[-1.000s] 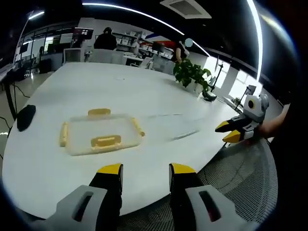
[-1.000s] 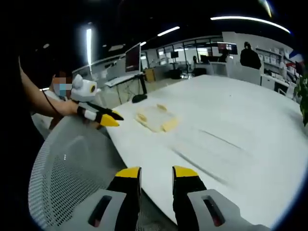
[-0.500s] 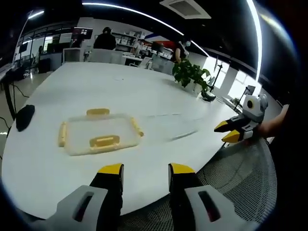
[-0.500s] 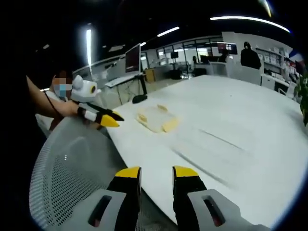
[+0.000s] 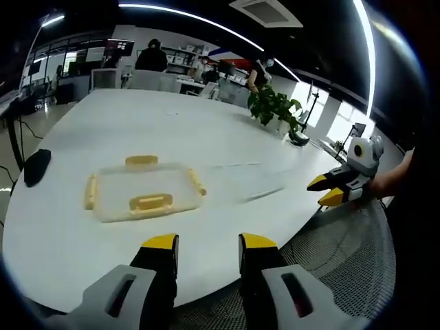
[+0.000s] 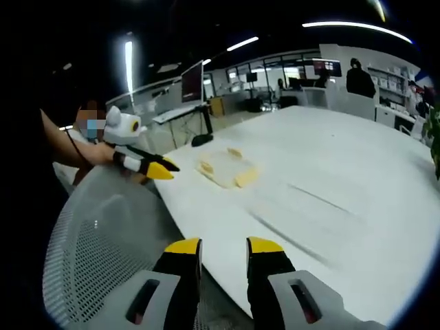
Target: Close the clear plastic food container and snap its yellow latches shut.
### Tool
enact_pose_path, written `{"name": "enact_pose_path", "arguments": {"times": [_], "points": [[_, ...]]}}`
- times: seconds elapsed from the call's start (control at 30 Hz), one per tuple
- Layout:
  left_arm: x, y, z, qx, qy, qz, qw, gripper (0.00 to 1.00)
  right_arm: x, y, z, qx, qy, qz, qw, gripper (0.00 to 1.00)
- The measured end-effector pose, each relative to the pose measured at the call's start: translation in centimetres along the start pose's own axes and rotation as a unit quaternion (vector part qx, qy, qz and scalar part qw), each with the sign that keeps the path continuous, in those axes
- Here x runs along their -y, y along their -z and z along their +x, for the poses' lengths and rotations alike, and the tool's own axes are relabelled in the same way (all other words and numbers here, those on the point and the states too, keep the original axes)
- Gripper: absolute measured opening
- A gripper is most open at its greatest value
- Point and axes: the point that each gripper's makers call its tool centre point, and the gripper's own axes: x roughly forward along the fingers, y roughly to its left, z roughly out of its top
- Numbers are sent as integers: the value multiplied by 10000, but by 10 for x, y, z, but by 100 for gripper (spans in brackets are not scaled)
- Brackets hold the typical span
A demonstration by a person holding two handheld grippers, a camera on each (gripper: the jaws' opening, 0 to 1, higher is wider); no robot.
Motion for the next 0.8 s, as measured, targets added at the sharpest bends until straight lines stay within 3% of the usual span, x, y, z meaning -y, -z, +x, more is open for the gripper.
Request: {"name": "enact_pose_path", "arguments": {"times": [0.8], "points": [[1,-1,0,-17,59,-1,10000,34,-2,0,1,-37,-53,-91,9999,25]]}}
